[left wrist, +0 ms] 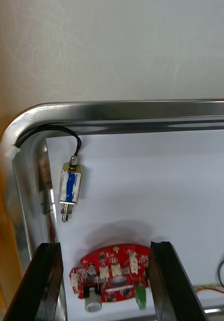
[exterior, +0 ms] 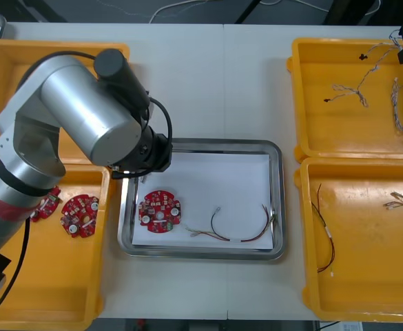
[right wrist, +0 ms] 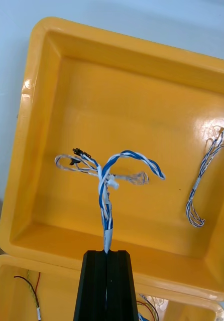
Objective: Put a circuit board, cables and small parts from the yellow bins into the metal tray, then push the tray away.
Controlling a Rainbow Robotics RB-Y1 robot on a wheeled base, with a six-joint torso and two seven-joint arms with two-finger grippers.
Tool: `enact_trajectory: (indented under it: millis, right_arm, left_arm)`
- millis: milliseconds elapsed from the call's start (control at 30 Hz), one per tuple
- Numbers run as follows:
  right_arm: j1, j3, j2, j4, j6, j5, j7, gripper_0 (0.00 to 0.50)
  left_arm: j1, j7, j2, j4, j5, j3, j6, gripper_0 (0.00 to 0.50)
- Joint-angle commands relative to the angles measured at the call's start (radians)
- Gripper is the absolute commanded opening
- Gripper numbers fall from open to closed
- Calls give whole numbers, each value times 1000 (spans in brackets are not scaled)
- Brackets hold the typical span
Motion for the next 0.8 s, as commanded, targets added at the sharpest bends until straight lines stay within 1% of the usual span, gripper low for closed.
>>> enact_trajectory:
  millis: [33,200,500,633,800]
  right_arm:
    - [-45,9,11,-32,4,-1,-40,0]
    - [-47,8,11,-35,4,-8,-40,0]
    - [-47,9,14,-35,4,-6,-40,0]
    - [-45,9,14,-35,4,-3,-40,0]
    - [-45,9,14,-35,4,-4,-40,0]
  left_arm:
    - [-56,-14,15,-77,52,91,54,500]
    - [-58,-21,49,-90,87,179,82,500]
    - [-58,-60,112,-78,84,255,107,500]
    - [-53,-75,139,-70,72,280,107,500]
    - [-41,-162,156,0,64,331,82,500]
